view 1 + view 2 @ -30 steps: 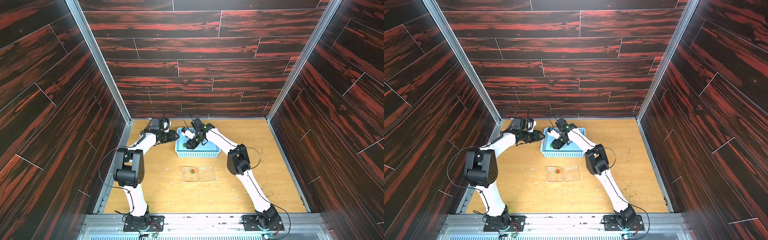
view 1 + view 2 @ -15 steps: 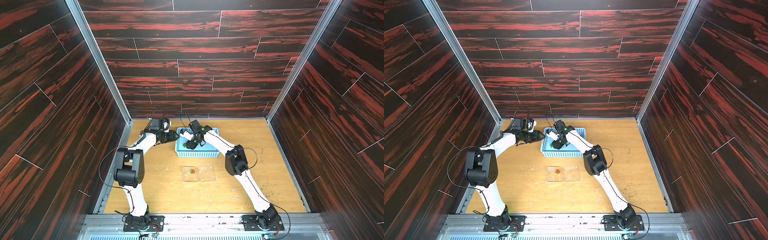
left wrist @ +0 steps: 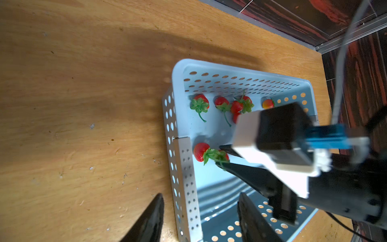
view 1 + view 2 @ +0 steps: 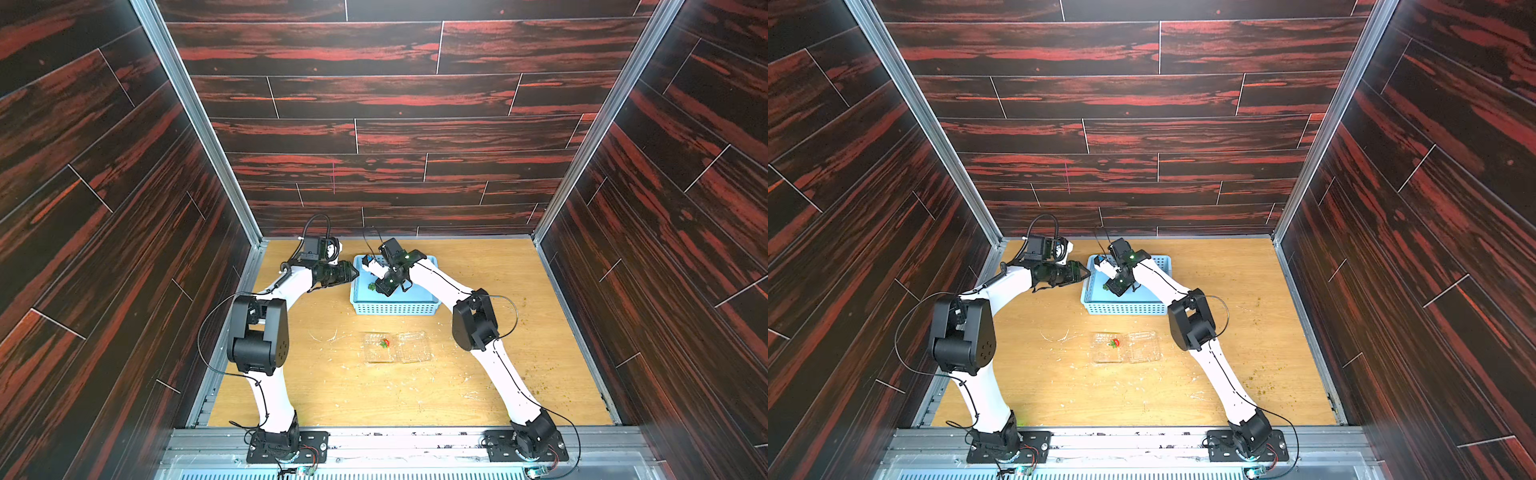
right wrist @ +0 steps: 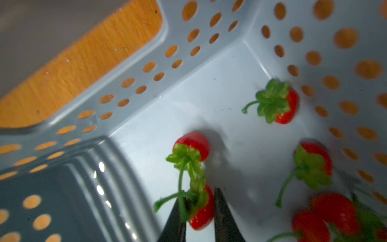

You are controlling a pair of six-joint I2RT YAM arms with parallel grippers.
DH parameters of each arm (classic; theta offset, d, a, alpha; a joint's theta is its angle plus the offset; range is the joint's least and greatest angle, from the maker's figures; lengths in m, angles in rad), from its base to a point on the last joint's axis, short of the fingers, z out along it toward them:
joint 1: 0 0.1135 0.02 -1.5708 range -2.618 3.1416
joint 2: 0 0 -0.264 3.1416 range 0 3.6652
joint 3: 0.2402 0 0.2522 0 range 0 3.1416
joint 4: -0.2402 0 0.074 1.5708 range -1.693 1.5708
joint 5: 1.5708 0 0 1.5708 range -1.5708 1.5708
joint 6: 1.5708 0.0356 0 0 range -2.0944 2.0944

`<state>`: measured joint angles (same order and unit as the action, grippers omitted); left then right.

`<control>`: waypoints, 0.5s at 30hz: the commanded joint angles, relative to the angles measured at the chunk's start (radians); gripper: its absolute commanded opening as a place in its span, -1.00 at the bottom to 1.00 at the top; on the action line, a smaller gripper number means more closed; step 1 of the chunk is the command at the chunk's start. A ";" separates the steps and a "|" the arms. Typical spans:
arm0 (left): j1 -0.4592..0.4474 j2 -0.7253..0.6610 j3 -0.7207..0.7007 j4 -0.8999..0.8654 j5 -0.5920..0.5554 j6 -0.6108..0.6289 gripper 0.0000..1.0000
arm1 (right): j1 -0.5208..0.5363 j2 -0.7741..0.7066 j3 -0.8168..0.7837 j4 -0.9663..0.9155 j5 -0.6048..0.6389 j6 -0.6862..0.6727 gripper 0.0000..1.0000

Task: Pack strawberries into containers
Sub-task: Pick up the strawberry from the basket, then place the strawberry in the packing box.

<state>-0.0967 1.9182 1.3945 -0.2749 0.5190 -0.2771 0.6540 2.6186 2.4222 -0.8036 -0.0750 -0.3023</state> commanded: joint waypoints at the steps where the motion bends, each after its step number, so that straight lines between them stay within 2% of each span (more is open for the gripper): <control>1: -0.003 -0.014 -0.021 0.014 0.013 0.003 0.16 | -0.004 -0.112 -0.020 0.004 -0.025 0.023 -0.67; 9: -0.003 -0.022 -0.032 0.028 0.012 0.000 0.16 | 0.000 -0.312 -0.208 0.029 -0.044 0.023 -0.66; 15: -0.003 -0.012 -0.030 0.043 0.015 -0.011 0.16 | 0.073 -0.566 -0.528 0.117 -0.105 0.031 -0.63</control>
<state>-0.0967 1.9182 1.3731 -0.2459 0.5232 -0.2840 0.6792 2.1372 1.9873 -0.7158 -0.1223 -0.2871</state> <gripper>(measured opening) 0.579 0.200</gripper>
